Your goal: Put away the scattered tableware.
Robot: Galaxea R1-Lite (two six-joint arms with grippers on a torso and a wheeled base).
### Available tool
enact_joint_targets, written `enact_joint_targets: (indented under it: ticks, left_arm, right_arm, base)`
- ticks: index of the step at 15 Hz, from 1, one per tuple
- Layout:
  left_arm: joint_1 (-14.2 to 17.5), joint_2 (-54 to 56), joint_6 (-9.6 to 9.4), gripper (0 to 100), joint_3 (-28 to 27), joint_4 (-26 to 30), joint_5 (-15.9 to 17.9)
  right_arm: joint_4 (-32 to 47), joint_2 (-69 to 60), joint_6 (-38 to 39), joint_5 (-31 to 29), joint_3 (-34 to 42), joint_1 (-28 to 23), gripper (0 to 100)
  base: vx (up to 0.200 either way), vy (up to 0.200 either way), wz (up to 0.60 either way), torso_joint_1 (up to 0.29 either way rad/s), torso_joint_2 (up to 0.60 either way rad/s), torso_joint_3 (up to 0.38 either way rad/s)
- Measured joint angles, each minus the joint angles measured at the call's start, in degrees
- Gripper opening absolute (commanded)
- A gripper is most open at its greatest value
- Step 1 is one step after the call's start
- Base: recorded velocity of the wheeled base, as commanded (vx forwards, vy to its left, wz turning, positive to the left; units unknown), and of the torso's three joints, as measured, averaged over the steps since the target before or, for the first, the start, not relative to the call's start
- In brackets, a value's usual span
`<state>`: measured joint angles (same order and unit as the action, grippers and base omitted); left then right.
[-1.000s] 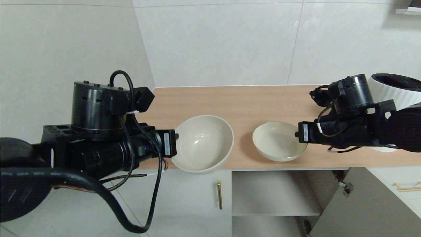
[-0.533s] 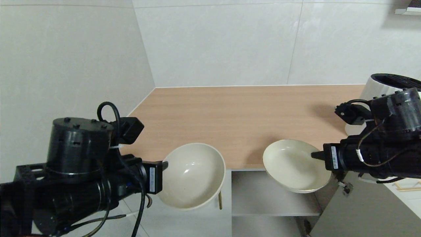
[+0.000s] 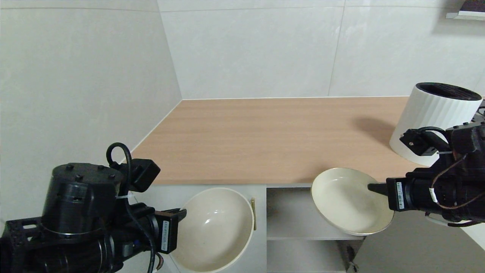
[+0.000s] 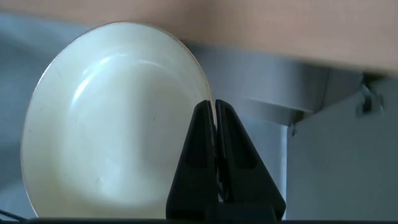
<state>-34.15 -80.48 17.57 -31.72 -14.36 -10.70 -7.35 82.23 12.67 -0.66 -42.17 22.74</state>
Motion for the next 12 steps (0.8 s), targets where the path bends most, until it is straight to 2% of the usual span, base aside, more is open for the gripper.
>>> enact_joint_targets:
  ticks: [7,12]
  left_arm:
    - [-0.3,-0.74,-0.02,0,0.0,-0.04,0.01]
    - [-0.3,-1.18,0.0,0,0.0,0.0,0.01]
  right_arm:
    - [-0.91,1.29,0.0,-0.02,0.5,-0.88,0]
    - [-1.82,1.84,-0.55,0.5,1.38,-0.72,0]
  base:
    - [0.0,0.0,0.0,0.0,0.0,0.0]
    - [0.0,0.0,0.0,-0.163,0.39,0.232]
